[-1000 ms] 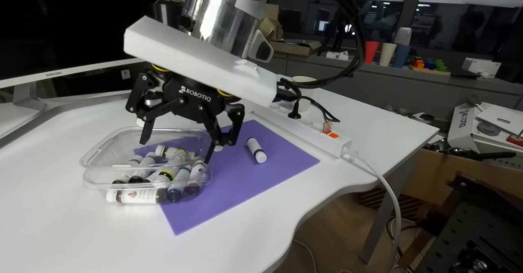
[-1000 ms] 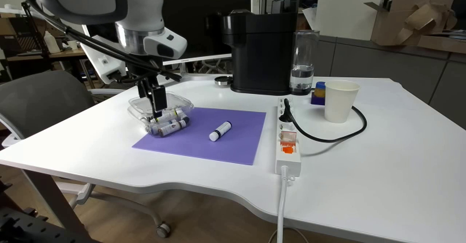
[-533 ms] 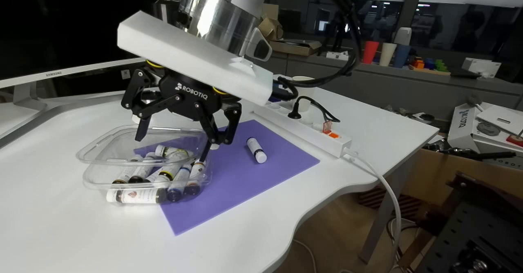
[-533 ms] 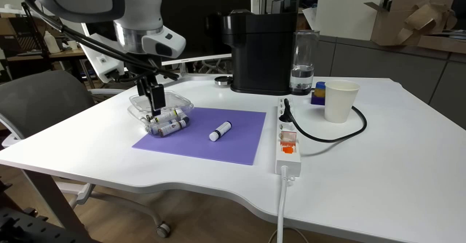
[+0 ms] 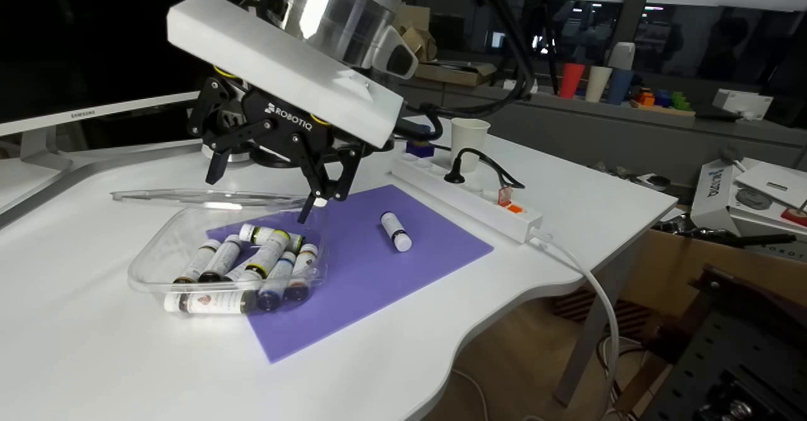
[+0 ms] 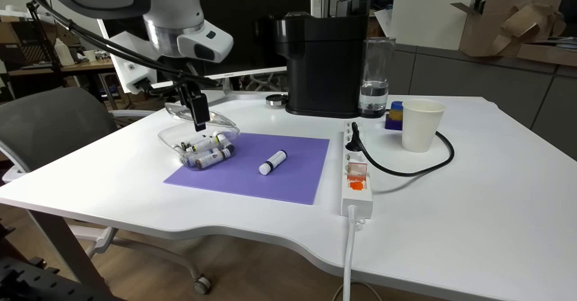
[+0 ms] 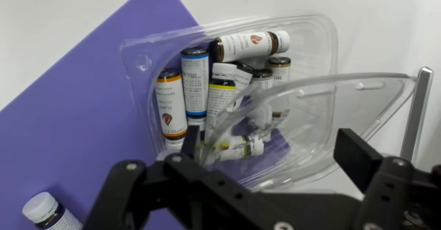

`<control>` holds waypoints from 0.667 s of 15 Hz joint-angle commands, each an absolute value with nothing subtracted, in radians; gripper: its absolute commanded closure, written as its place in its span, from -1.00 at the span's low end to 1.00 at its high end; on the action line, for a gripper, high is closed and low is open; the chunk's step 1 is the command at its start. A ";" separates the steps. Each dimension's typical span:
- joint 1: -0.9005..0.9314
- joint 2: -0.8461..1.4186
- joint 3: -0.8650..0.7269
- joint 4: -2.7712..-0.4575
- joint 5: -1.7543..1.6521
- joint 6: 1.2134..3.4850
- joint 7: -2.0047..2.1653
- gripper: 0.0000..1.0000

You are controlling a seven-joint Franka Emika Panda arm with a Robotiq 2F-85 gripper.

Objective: Open the clear bowl

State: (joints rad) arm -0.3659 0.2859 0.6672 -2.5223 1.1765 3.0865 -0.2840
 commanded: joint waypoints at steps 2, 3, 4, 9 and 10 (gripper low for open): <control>-0.422 0.320 0.725 -2.451 1.309 3.097 -0.378 -1.00; -0.429 0.323 0.732 -2.440 1.337 3.096 -0.397 -1.00; -0.435 0.325 0.738 -2.428 1.365 3.102 -0.419 -1.00; -0.463 0.319 0.746 -2.368 1.499 3.126 -0.541 -1.00; -0.466 0.315 0.743 -2.356 1.526 3.137 -0.568 -1.00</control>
